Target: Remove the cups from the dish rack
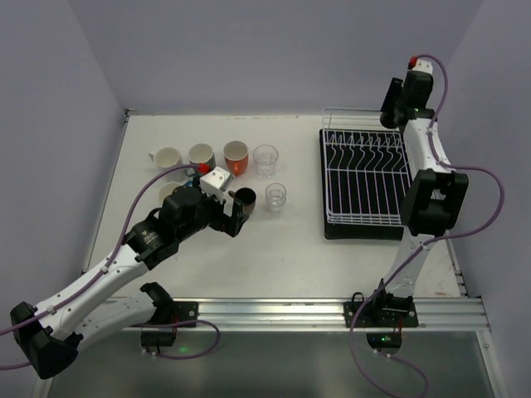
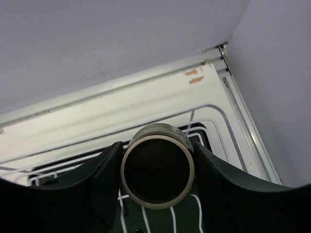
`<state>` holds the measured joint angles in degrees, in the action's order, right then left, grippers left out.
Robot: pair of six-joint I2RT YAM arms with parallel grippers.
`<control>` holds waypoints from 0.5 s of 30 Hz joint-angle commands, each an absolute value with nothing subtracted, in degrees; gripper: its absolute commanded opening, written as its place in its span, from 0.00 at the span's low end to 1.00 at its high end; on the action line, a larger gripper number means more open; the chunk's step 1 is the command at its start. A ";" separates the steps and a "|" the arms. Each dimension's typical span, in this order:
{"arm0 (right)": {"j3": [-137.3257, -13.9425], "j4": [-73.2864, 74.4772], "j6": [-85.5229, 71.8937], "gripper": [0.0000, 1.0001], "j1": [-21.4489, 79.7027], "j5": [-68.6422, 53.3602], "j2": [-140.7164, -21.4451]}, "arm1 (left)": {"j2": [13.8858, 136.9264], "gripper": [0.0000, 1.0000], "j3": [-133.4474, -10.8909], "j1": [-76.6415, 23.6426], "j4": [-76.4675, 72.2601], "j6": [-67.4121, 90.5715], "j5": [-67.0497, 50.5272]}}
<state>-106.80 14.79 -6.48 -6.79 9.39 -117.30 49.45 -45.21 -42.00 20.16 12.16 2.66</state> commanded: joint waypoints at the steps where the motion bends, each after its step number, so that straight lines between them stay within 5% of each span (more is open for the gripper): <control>1: -108.11 9.05 -8.96 0.20 -5.89 7.65 -110.83 | 49.39 1.00 -45.53 -41.48 17.93 10.90 1.14; 9: -99.16 8.18 -18.25 0.18 -5.71 0.29 -99.36 | 51.41 1.00 -47.01 -41.22 17.23 11.77 0.26; 15: -79.22 0.36 -31.08 0.18 -3.26 -9.22 -83.08 | 52.38 1.00 -49.65 -41.13 14.07 15.54 -6.32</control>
<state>-84.36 9.26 -21.10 -5.10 -2.11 -93.54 52.80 -45.65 -41.60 18.52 13.10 -1.56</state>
